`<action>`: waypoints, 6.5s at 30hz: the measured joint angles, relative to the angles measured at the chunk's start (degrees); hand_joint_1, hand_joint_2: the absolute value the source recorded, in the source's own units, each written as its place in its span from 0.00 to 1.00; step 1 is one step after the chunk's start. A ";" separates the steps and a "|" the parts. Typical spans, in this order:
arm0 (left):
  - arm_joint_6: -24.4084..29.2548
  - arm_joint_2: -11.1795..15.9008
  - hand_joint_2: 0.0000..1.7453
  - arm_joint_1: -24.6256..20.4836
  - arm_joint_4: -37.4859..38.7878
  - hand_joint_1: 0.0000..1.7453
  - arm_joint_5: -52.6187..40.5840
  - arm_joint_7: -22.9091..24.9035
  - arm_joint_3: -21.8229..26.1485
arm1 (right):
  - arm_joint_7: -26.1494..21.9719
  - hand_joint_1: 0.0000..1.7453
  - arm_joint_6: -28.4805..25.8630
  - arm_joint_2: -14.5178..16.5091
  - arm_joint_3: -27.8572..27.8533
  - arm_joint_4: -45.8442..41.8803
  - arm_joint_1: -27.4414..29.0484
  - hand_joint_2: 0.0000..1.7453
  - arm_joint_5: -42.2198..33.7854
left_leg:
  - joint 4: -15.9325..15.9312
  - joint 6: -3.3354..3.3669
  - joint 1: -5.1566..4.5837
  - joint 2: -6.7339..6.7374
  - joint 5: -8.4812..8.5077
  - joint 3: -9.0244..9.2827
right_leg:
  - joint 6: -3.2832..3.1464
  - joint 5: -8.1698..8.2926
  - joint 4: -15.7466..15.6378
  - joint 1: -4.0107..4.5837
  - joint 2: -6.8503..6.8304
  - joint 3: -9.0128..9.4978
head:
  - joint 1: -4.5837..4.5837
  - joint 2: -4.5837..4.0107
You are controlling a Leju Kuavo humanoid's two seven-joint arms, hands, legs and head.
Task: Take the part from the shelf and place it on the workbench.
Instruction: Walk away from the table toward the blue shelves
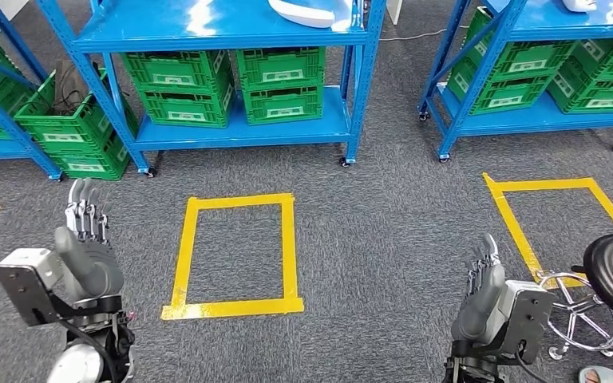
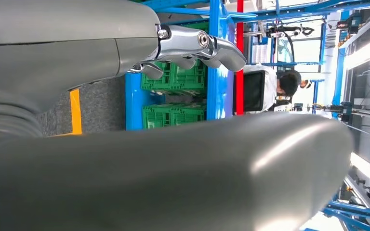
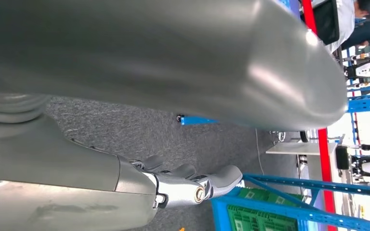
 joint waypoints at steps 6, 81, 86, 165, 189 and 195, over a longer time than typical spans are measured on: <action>-0.15 -0.01 0.00 -0.18 -0.05 0.00 -0.16 -0.02 -0.01 | -0.01 0.00 -0.20 0.02 0.02 0.00 -0.09 0.00 -0.74 | -4.86 2.03 -0.10 -0.26 1.17 2.91 | 2.08 -0.77 1.68 -0.05 0.10 -1.14 | 0.16 0.00; -0.46 0.14 0.00 -0.24 -0.21 0.00 -3.45 3.17 -0.26 | 0.36 0.00 -0.38 -0.07 0.20 0.27 0.17 0.00 -2.05 | -5.38 0.93 0.14 -0.85 1.28 2.57 | 2.17 -0.10 0.97 -0.83 0.77 -1.29 | 1.88 0.00; -0.51 0.22 0.00 -0.47 -0.20 0.00 -3.94 3.24 -0.40 | -0.06 0.00 -0.40 -0.02 0.20 0.27 0.11 0.00 -1.81 | 4.61 0.15 0.14 -0.49 -3.49 -2.24 | 0.67 0.31 -0.34 -1.02 0.69 -0.13 | 0.51 0.00; -1.31 0.33 0.00 0.01 -1.26 0.00 -1.95 2.24 -0.40 | 1.25 0.00 1.04 -0.11 1.74 1.16 -0.22 0.00 -1.07 | -6.37 3.08 0.01 -0.64 0.16 4.99 | 3.97 -5.52 15.22 -1.03 1.08 -8.41 | 0.71 0.00; -1.56 0.61 0.00 0.02 -1.34 0.00 -1.54 2.23 -0.41 | 1.27 0.00 1.25 -0.16 1.93 1.41 -0.43 0.00 -1.21 | -4.97 1.98 -0.34 -0.10 2.65 0.73 | 2.16 -4.37 -0.39 -0.35 1.29 5.12 | -0.84 0.00; -1.80 0.59 0.00 -0.10 -1.46 0.00 -1.44 2.19 -0.40 | 1.13 0.00 1.26 -0.18 1.97 1.39 -0.52 0.00 -1.11 | -5.22 3.19 -0.11 -0.26 1.46 2.62 | 3.73 -8.53 14.93 -0.89 1.09 -5.10 | 0.61 0.00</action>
